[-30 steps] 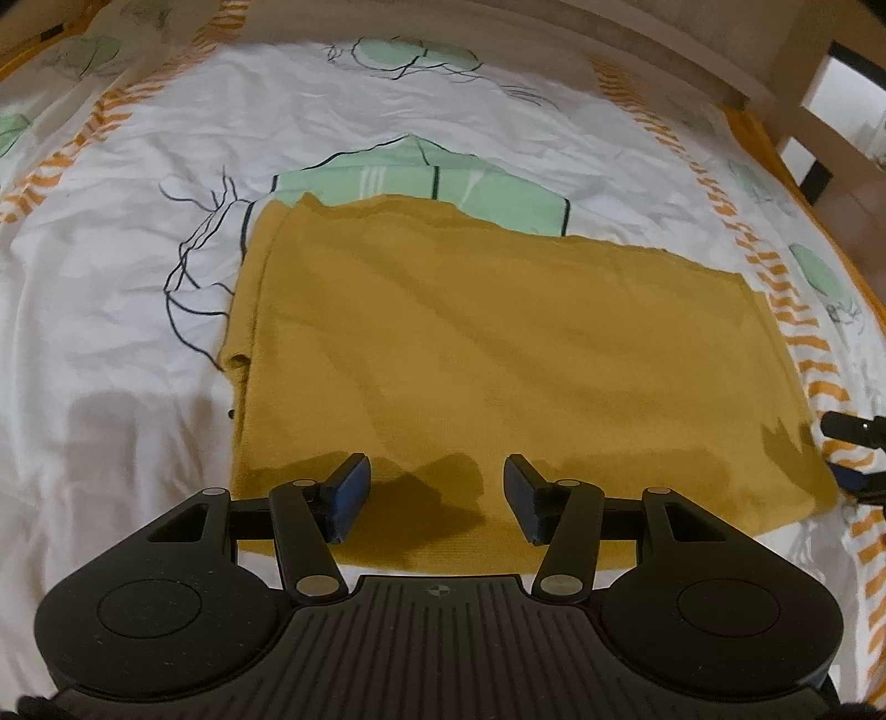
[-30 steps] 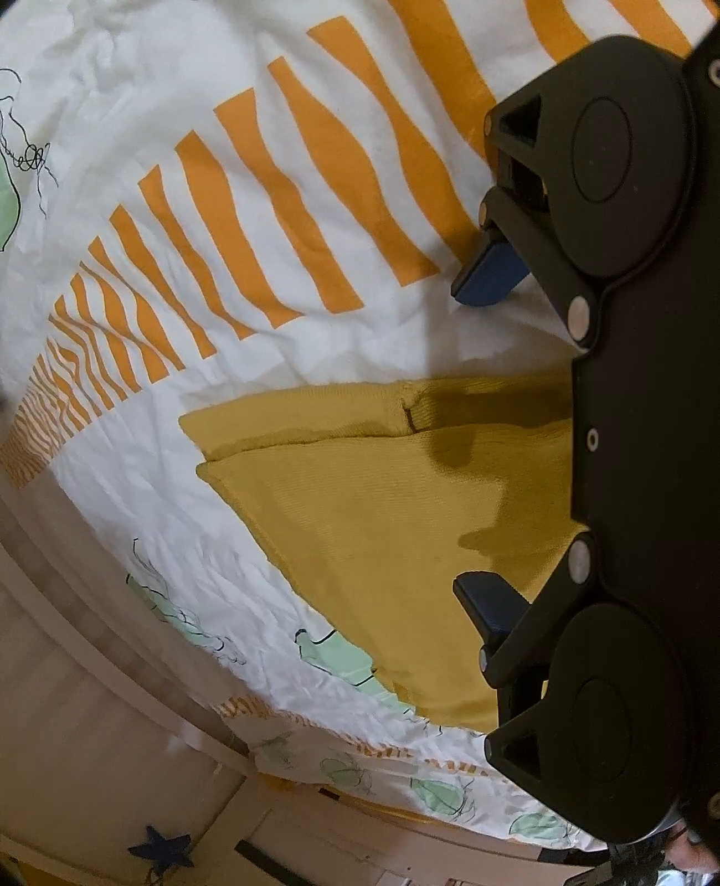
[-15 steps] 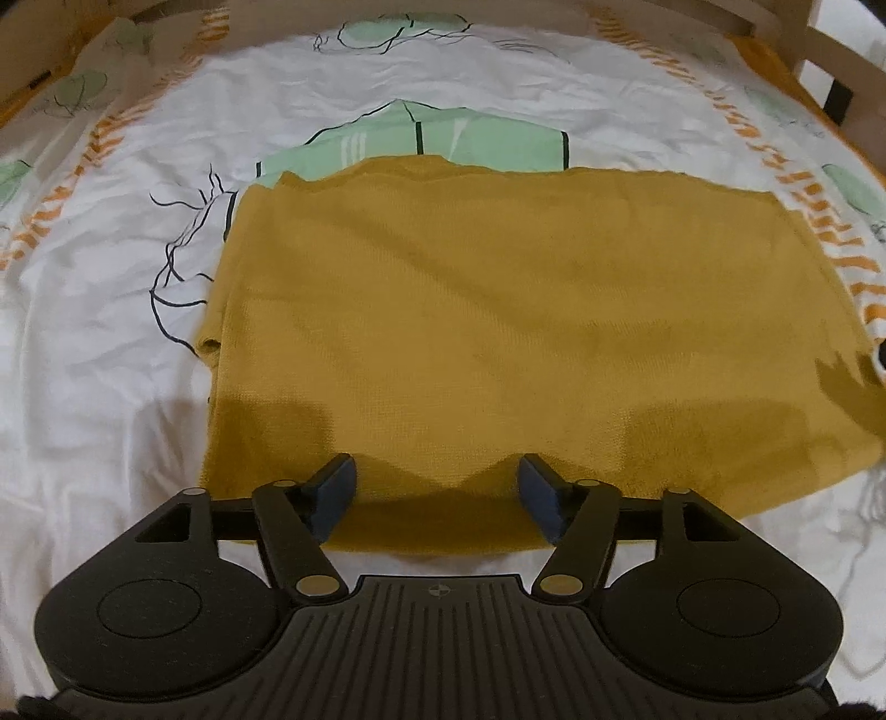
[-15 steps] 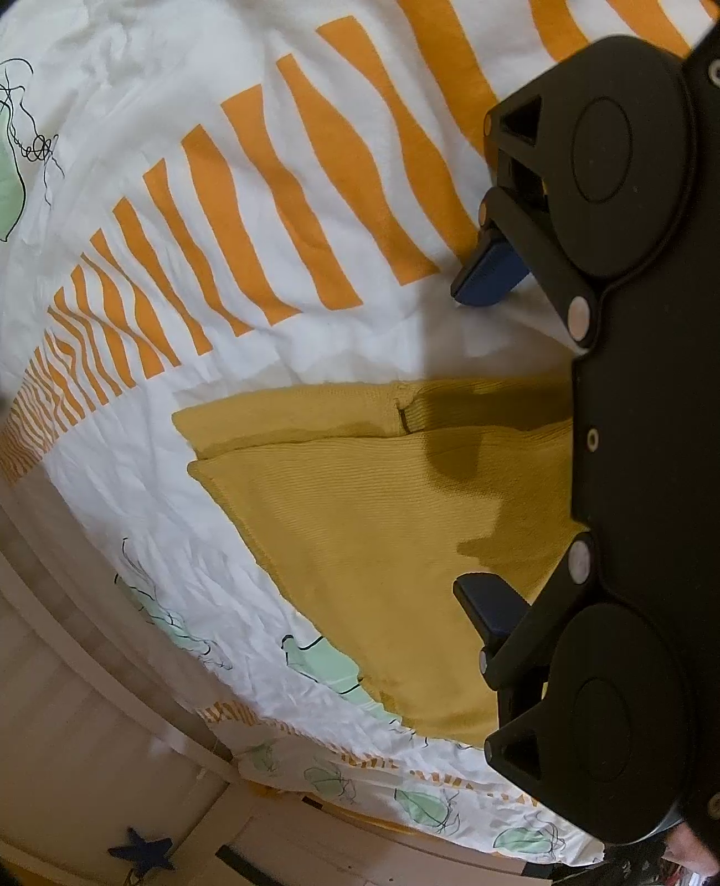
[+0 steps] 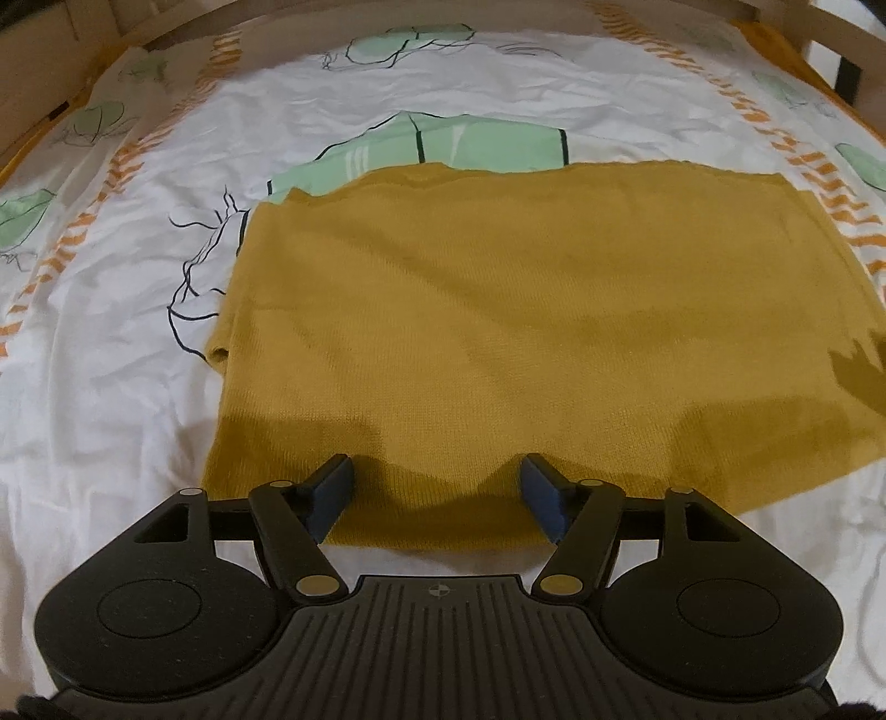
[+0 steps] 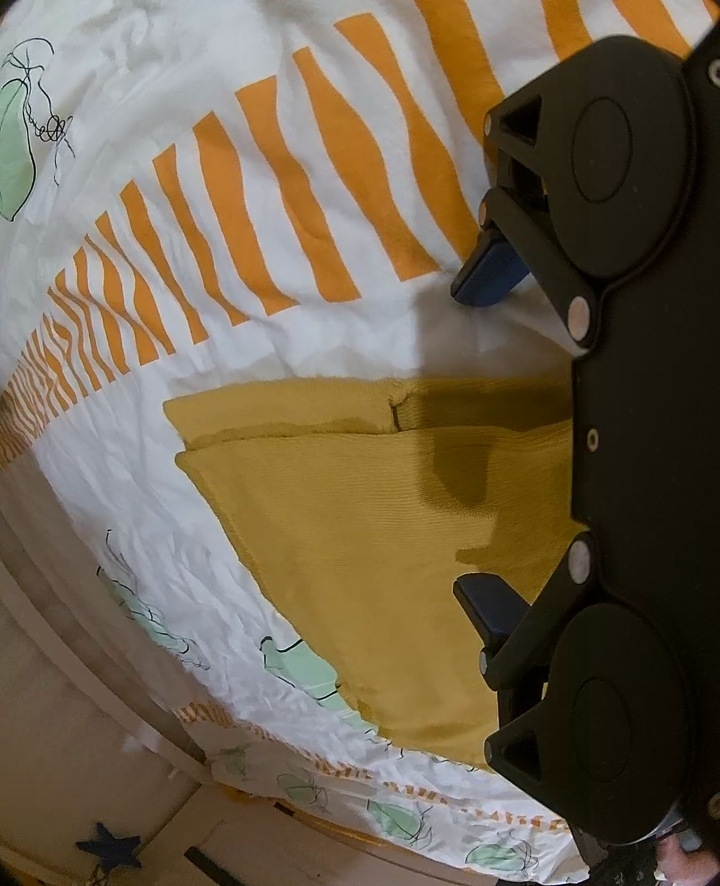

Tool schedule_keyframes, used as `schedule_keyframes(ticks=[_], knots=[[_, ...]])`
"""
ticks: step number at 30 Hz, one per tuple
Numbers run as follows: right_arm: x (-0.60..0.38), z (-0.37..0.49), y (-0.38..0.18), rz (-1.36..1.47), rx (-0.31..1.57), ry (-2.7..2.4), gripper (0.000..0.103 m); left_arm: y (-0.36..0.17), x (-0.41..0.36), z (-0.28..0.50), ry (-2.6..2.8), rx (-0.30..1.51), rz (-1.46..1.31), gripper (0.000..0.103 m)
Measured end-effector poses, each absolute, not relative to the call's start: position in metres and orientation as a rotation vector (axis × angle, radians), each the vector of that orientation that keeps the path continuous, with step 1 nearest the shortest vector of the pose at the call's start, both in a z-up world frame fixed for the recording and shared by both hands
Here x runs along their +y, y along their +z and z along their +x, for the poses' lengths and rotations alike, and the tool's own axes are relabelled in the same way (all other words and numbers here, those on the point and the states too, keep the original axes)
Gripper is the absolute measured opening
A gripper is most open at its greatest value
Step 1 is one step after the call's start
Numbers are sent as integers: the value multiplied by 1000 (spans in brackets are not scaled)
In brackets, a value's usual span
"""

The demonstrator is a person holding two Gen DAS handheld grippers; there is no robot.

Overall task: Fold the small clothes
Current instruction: 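Press both open tools along the folded sweater to flatten it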

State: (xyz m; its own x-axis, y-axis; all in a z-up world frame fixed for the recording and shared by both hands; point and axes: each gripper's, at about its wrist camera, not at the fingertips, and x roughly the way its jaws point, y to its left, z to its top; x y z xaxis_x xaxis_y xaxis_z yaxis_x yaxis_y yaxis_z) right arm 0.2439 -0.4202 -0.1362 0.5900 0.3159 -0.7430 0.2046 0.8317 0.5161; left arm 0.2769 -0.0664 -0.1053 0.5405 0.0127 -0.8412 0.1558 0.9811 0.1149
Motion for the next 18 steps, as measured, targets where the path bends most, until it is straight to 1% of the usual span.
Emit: schedule_keyframes(ticks=[4, 11, 18], knots=[[-420, 244, -136, 605, 956, 70, 103, -95, -68, 276, -75, 1005, 157, 63], [-422, 246, -136, 619, 965, 71, 103, -72, -92, 295, -107, 944, 188, 63], [-426, 247, -136, 638, 975, 74, 103, -82, -117, 339, -121, 988, 162, 63]])
